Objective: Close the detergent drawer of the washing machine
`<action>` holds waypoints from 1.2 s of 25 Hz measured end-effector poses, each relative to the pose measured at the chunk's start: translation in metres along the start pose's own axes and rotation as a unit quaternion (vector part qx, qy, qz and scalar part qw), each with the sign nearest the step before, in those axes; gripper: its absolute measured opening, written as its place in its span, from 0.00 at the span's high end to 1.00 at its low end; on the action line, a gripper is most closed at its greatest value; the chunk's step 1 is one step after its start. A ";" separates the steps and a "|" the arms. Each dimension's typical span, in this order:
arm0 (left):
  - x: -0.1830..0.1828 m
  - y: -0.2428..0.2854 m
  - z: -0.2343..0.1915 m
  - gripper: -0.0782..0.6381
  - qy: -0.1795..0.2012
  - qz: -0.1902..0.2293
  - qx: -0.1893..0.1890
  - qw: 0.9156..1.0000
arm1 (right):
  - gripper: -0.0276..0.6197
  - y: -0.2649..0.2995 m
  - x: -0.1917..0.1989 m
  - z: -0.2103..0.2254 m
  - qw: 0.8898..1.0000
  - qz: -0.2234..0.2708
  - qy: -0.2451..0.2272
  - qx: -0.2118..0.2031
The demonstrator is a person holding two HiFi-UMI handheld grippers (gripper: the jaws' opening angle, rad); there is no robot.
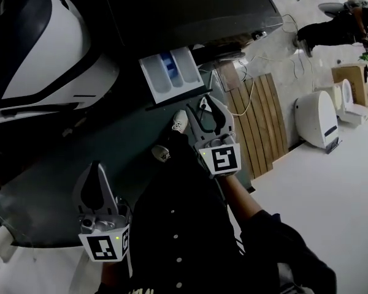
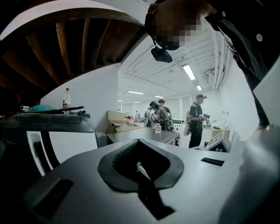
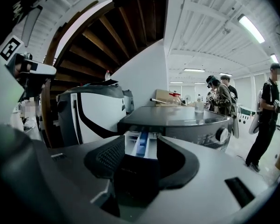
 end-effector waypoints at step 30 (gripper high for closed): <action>0.045 0.012 0.016 0.88 -0.035 -0.064 0.000 0.997 | 0.63 0.030 0.078 0.002 0.994 -0.091 0.046 0.038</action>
Point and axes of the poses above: the fingertips, and each gripper's own axes: y forward along the fingers, z to its right, x out of its underside, the point moved 5 cm from there along -y, backward along the fingers, and after that the axes turned 1 degree about -y, right-handed, at the moved point
